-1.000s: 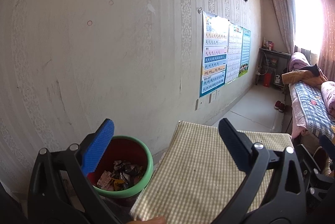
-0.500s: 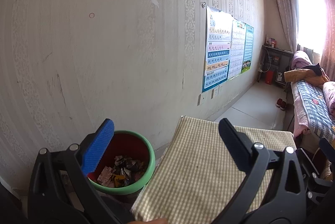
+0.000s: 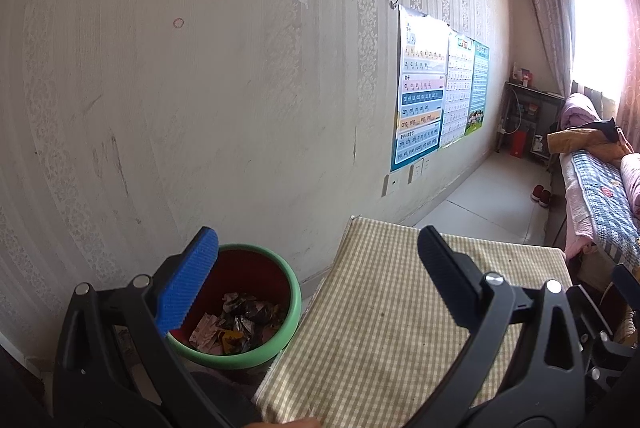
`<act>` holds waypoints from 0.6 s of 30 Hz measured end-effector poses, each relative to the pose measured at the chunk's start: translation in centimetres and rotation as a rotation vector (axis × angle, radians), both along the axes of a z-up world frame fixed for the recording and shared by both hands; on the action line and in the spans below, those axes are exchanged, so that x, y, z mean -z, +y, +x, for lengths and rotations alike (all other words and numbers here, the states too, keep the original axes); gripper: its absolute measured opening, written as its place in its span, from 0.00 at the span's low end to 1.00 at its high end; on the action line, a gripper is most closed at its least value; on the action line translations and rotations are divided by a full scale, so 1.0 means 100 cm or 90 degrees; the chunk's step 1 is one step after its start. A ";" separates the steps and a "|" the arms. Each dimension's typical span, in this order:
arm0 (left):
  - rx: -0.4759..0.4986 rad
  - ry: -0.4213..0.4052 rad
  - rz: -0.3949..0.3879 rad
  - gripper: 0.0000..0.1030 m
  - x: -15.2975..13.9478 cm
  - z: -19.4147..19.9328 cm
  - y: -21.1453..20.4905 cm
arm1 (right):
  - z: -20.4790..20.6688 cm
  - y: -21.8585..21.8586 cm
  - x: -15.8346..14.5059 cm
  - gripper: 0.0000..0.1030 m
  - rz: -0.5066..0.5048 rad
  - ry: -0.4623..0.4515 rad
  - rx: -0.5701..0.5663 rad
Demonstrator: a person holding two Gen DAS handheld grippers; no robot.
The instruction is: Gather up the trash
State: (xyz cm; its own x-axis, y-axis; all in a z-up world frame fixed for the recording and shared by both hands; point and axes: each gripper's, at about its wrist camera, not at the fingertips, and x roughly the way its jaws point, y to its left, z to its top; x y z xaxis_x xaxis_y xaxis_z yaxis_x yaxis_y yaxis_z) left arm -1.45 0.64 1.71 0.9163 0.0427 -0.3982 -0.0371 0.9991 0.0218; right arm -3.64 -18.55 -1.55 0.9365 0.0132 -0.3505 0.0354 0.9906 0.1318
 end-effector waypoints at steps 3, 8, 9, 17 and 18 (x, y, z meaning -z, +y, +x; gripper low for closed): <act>-0.001 0.002 0.000 0.95 0.001 0.000 0.001 | 0.001 0.000 0.000 0.94 0.000 0.002 0.000; -0.002 0.003 0.000 0.95 0.001 0.001 0.001 | 0.001 0.002 0.001 0.94 -0.001 0.005 -0.001; -0.002 0.004 0.000 0.95 0.001 0.001 0.001 | 0.001 0.002 0.002 0.94 -0.001 0.006 -0.001; -0.003 0.007 -0.002 0.95 0.002 0.000 0.003 | 0.002 0.001 0.004 0.94 -0.001 0.011 -0.001; -0.003 0.008 -0.002 0.95 0.002 0.000 0.003 | 0.002 0.002 0.004 0.94 -0.001 0.012 -0.002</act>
